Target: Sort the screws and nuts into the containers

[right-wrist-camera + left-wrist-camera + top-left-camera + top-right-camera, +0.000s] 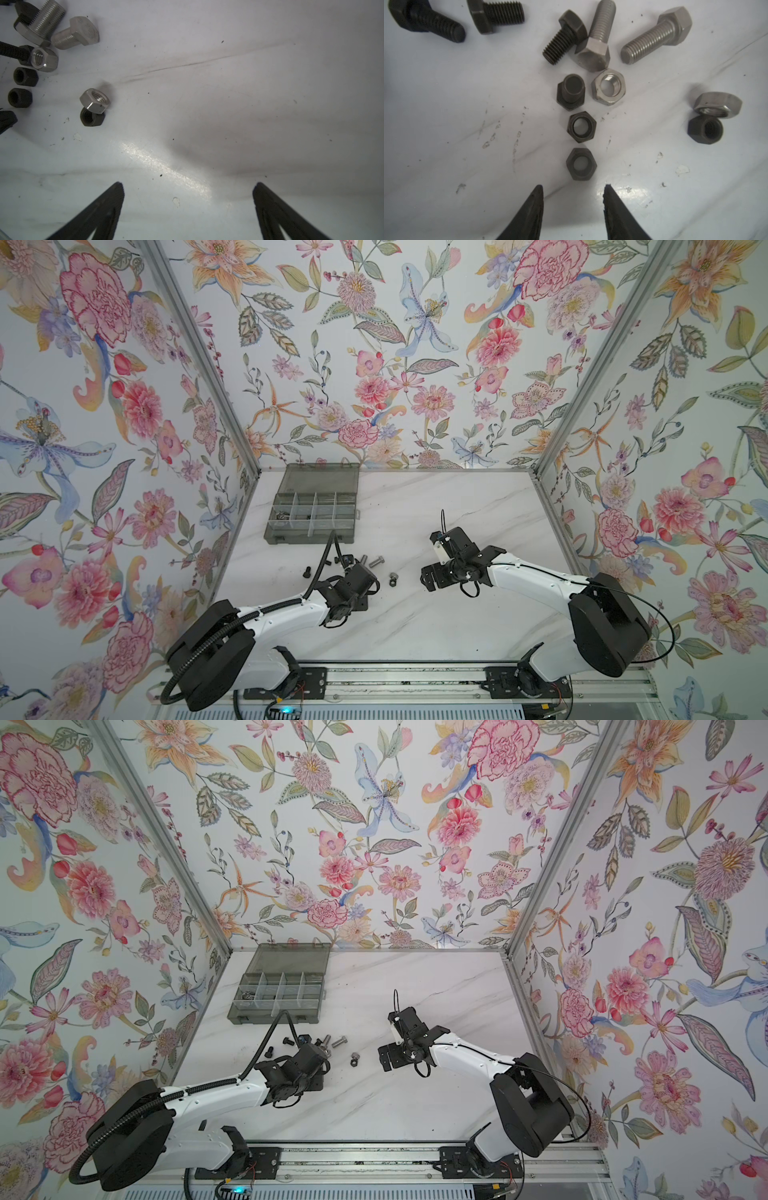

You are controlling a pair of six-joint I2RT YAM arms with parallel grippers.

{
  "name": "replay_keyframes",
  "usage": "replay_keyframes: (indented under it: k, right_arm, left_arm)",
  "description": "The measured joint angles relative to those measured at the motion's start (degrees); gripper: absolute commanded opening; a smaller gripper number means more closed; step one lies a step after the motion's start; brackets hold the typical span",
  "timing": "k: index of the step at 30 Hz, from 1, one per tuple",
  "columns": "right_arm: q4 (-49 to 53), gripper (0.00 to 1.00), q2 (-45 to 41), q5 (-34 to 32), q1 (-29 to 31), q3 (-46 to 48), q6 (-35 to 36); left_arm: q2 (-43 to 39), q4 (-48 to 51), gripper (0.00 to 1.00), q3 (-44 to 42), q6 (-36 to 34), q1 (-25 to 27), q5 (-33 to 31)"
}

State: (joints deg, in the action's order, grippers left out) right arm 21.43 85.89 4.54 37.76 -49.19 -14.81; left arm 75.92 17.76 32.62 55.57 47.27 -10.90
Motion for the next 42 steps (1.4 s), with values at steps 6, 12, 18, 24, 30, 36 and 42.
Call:
replay_keyframes:
  k: [6,12,18,24,30,36,42]
  right_arm:
    - [0.0,0.99,0.0,0.02,0.0,0.0,0.0]
    - [0.0,0.99,0.0,0.0,0.0,0.0,0.0]
    - [0.0,0.99,0.0,0.02,0.0,0.0,0.0]
    - [0.0,0.99,0.0,0.02,0.0,0.0,0.0]
    - [0.0,0.99,0.0,0.0,0.0,0.0,0.0]
    - [0.0,0.99,0.0,0.0,0.0,0.0,0.0]
    - [0.0,0.99,0.0,0.0,0.0,0.0,0.0]
  left_arm:
    - [2.8,-0.85,0.49,1.07,-0.07,0.0,-0.31]
    - [5.51,-1.11,0.48,2.4,-0.68,-0.07,-0.81]
    - [6.47,-1.62,0.47,2.84,-0.7,-0.39,-1.68]
    - [7.32,-2.49,0.42,3.02,-0.7,-0.66,-3.04]
    - [7.78,-3.43,0.33,3.06,-0.85,-0.85,-3.3]
    - [7.89,-3.87,0.22,3.06,-1.11,-0.98,-3.23]
    - [7.76,-3.89,0.07,3.06,-1.11,-1.03,-3.08]
